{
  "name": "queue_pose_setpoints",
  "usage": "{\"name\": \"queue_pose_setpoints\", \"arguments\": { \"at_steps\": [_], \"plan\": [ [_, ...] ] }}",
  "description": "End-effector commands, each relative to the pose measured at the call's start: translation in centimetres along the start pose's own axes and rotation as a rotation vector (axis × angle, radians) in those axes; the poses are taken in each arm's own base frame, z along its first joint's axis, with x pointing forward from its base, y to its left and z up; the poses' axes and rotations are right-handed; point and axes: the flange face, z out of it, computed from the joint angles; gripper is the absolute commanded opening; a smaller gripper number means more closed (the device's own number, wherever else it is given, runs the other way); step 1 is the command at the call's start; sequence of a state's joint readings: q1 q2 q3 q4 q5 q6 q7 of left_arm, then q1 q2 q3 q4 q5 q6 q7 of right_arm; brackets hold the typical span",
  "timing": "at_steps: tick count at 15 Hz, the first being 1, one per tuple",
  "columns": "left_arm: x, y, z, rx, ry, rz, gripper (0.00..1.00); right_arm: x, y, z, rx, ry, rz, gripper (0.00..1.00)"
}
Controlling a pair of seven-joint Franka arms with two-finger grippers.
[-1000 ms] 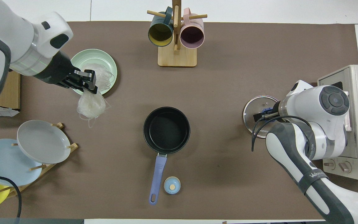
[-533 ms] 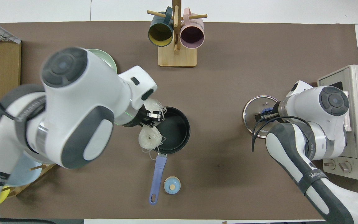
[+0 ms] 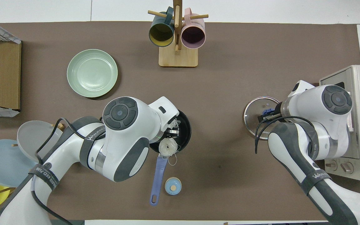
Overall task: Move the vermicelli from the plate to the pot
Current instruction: 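Lower the vermicelli into the black pot and open the left gripper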
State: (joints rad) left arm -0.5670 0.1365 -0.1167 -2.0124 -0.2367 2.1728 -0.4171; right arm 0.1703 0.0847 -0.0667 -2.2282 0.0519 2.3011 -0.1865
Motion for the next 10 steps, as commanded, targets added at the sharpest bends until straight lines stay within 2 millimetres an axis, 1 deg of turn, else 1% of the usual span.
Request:
{"name": "queue_pose_setpoints", "arguments": {
  "at_steps": [1,2,3,4,5,6,7,8,10],
  "plan": [
    [1.2,-0.4,2.6,-0.017,0.032,-0.012,0.0,2.1,0.4,-3.8,0.01,-0.028,-0.029,0.43],
    [1.5,-0.4,3.2,-0.017,0.037,-0.009,0.0,2.6,0.4,-5.3,0.011,-0.029,-0.032,0.43],
    [1.6,-0.6,3.4,-0.015,0.036,0.007,0.0,2.9,0.2,-6.5,0.014,-0.037,-0.034,0.43],
    [1.7,-0.9,3.3,-0.013,0.03,0.029,0.0,3.2,0.0,-8.0,0.017,-0.05,-0.031,0.4],
    [1.9,-1.0,3.1,-0.011,0.03,0.04,0.14,3.6,-0.3,-9.5,0.023,-0.059,-0.031,0.4],
    [2.0,-1.2,2.7,-0.003,0.032,0.047,0.99,3.9,-0.7,-10.6,0.026,-0.062,-0.025,0.4],
    [2.1,-1.4,1.8,0.015,0.035,0.058,1.0,4.0,-0.9,-11.7,0.03,-0.059,-0.008,0.4],
    [2.7,-2.3,0.0,0.024,0.025,0.045,1.0,4.3,-1.5,-12.5,0.034,-0.054,0.002,0.4],
    [3.9,-4.2,-5.1,0.029,0.014,0.012,1.0,4.9,-4.5,-13.5,0.035,-0.042,0.013,0.4]
  ]
}}
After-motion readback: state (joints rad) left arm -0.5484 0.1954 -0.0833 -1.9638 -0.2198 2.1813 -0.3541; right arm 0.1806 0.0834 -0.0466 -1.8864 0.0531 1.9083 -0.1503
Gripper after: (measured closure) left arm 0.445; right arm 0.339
